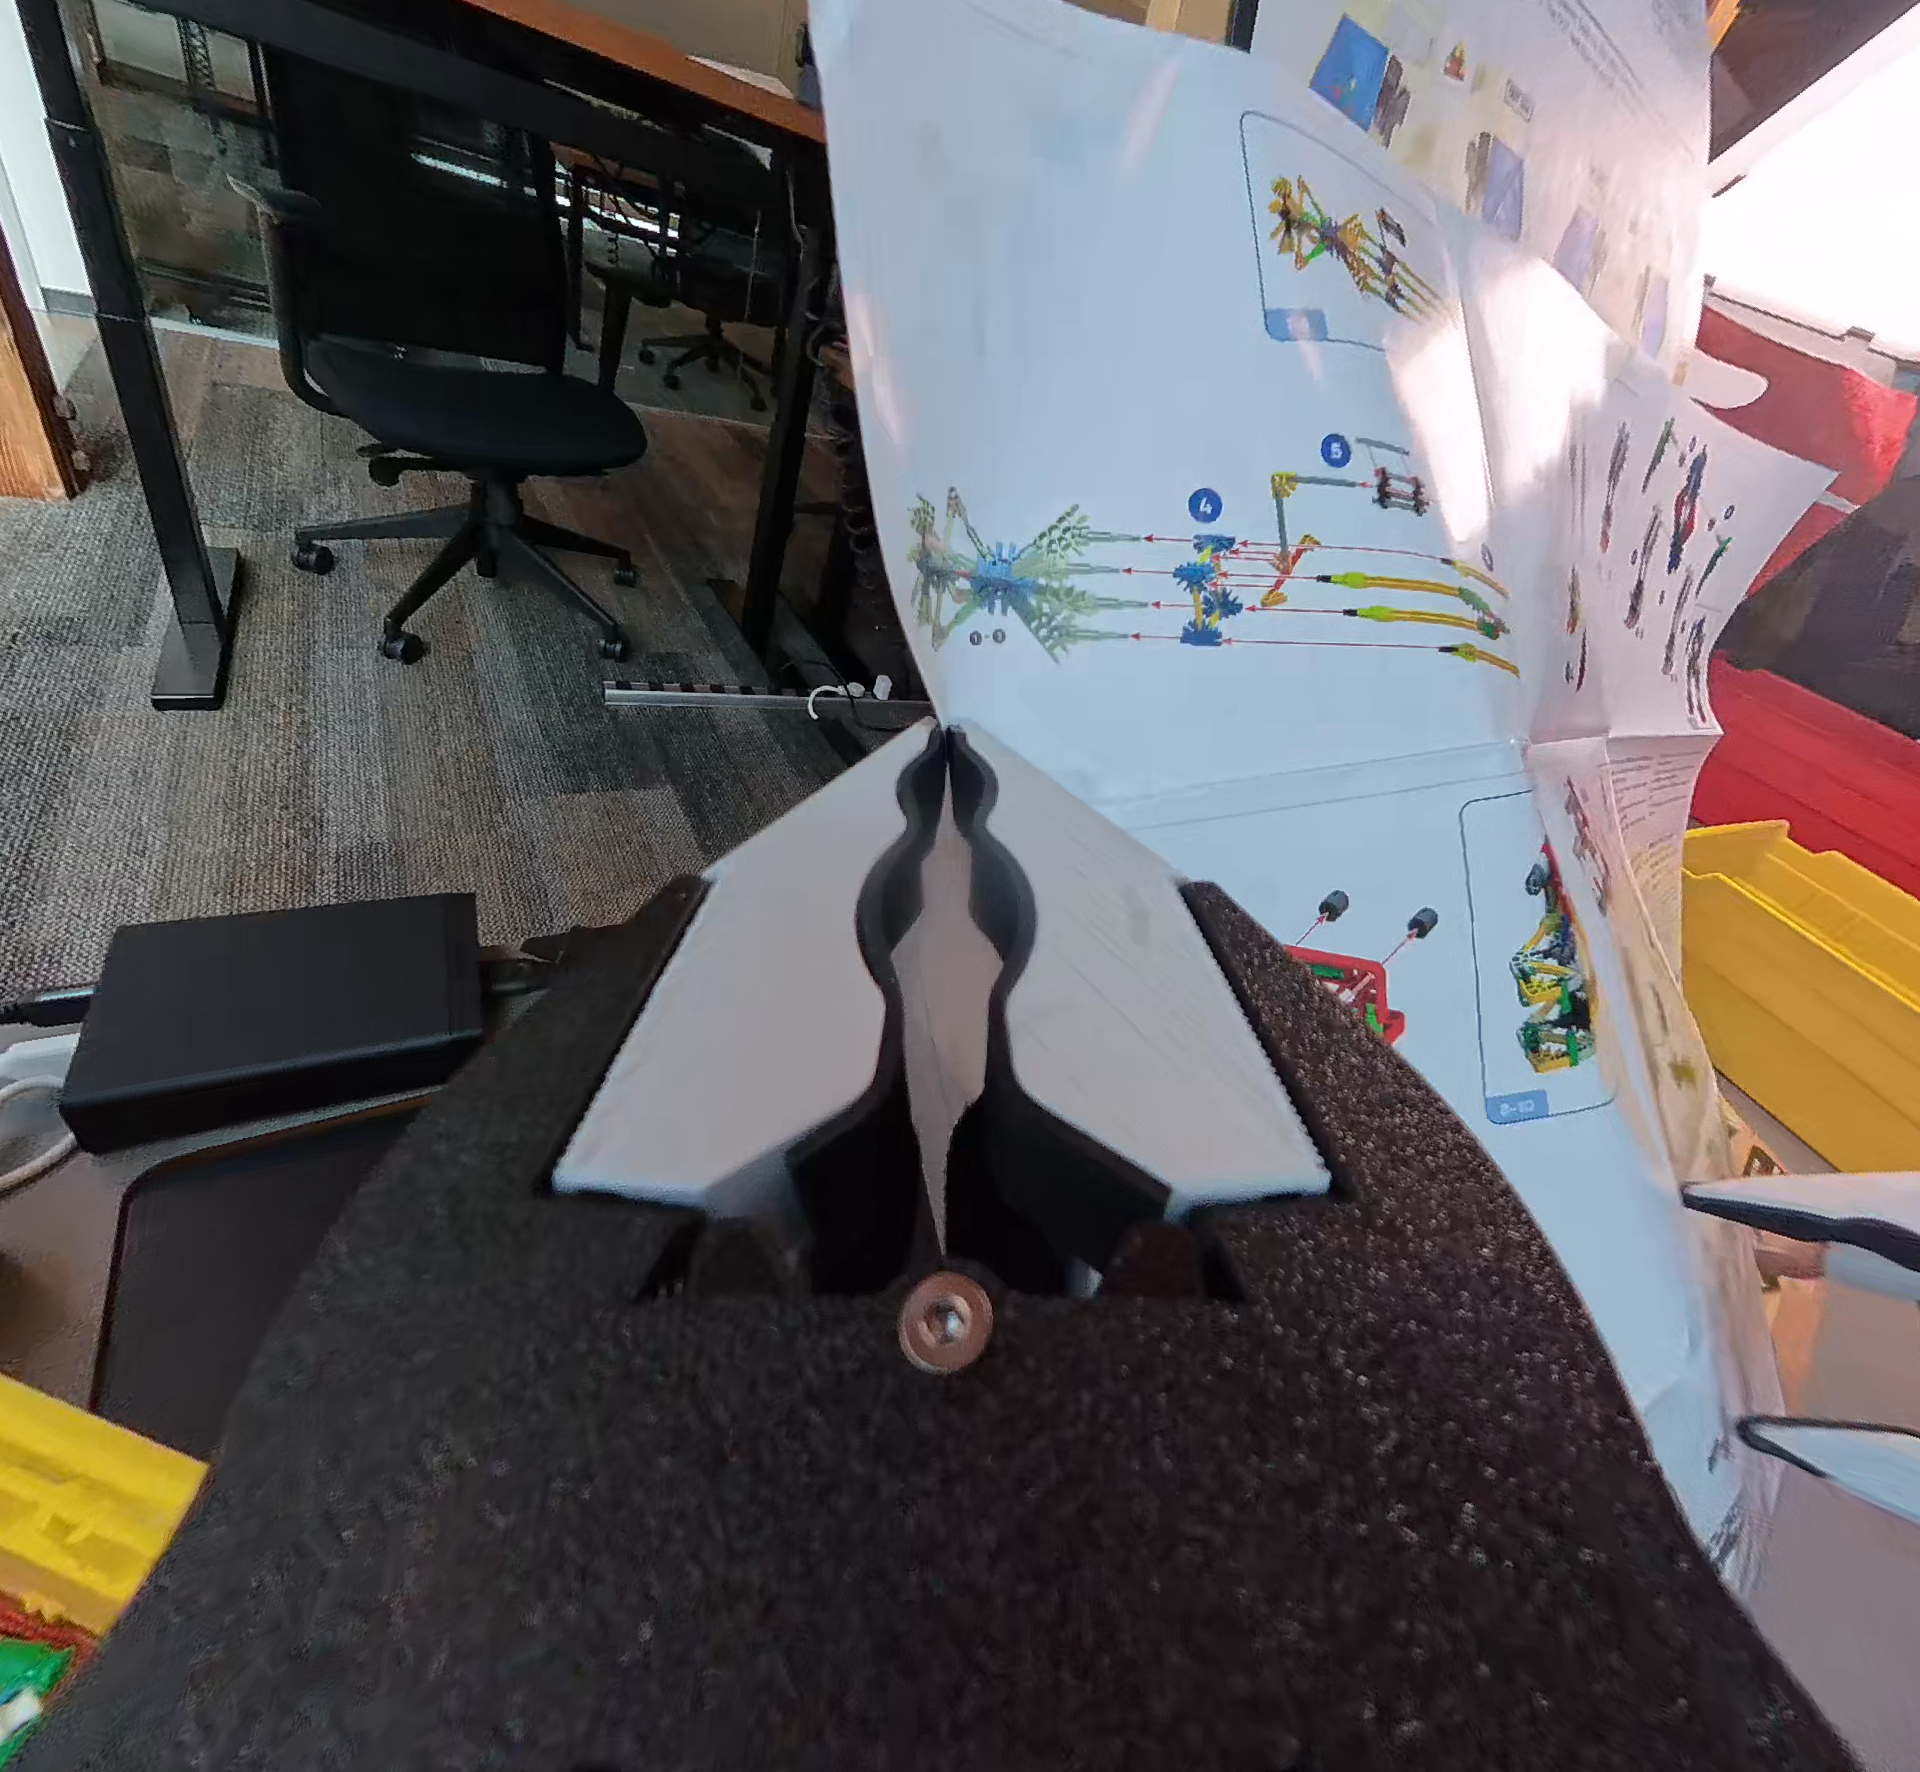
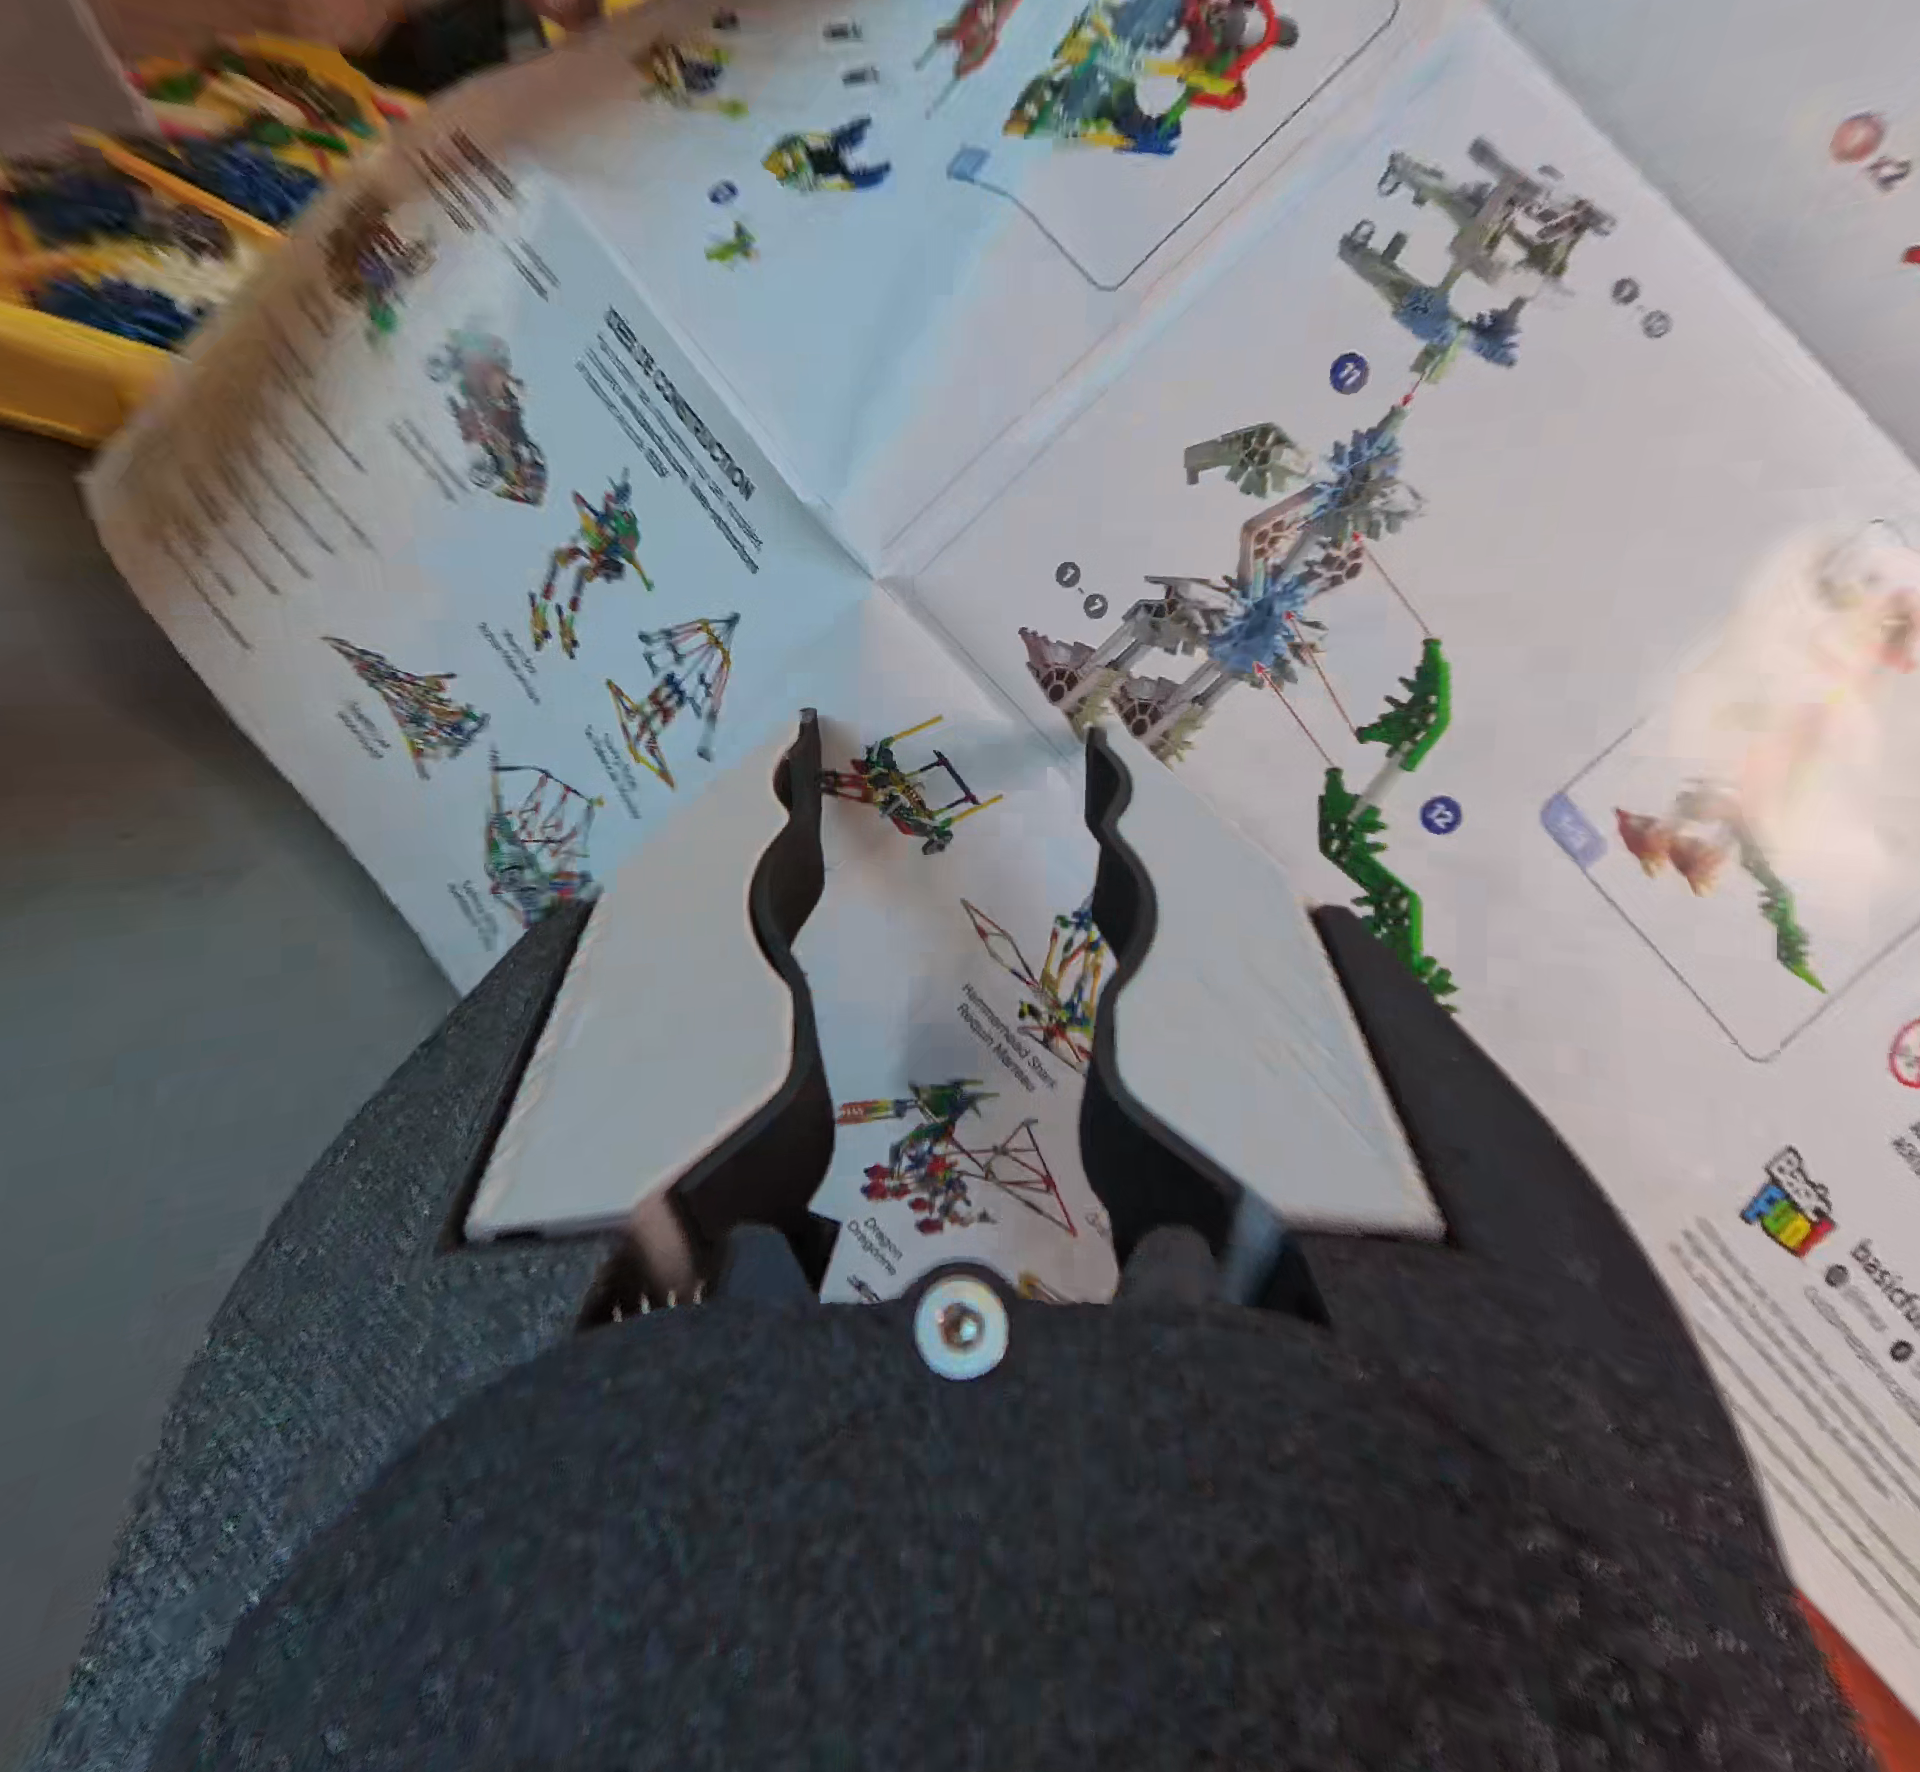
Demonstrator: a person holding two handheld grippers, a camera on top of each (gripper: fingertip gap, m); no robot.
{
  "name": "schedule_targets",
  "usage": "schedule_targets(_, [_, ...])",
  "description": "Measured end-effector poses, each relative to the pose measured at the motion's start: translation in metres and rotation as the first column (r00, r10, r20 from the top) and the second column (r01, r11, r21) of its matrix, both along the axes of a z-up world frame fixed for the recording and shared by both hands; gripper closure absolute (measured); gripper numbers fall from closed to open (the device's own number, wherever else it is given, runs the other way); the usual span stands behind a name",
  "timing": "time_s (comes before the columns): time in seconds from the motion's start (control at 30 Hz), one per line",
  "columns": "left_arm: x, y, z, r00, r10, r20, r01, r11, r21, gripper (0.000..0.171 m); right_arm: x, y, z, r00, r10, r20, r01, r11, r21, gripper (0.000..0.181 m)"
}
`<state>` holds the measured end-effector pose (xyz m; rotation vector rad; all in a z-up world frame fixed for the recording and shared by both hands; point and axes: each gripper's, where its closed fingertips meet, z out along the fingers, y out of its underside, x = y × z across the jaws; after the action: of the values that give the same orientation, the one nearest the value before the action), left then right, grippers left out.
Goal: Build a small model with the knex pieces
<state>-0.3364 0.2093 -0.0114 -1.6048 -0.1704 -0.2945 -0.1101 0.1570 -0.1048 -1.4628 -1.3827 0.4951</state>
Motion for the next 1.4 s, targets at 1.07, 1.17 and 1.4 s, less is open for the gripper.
schedule_targets(1.07, [0.184,-0.113,-0.063,0.860,-0.319,-0.397,0.194,0.926,-0.325,0.149,0.032,0.089,-0.060,0.952,-0.239,0.192,0.228,0.970,0.080,0.123])
schedule_targets(1.17, [0.216,-0.111,-0.129,0.832,-0.433,-0.347,0.218,0.831,-0.512,0.148,0.031,0.084,-0.061,0.957,-0.224,0.183,0.216,0.975,0.061,0.123])
schedule_targets(1.4, [0.196,-0.082,-0.198,0.812,-0.356,-0.463,-0.021,0.775,-0.632,0.159,0.039,0.079,-0.042,0.974,-0.193,0.122,0.194,0.981,0.007,0.123])
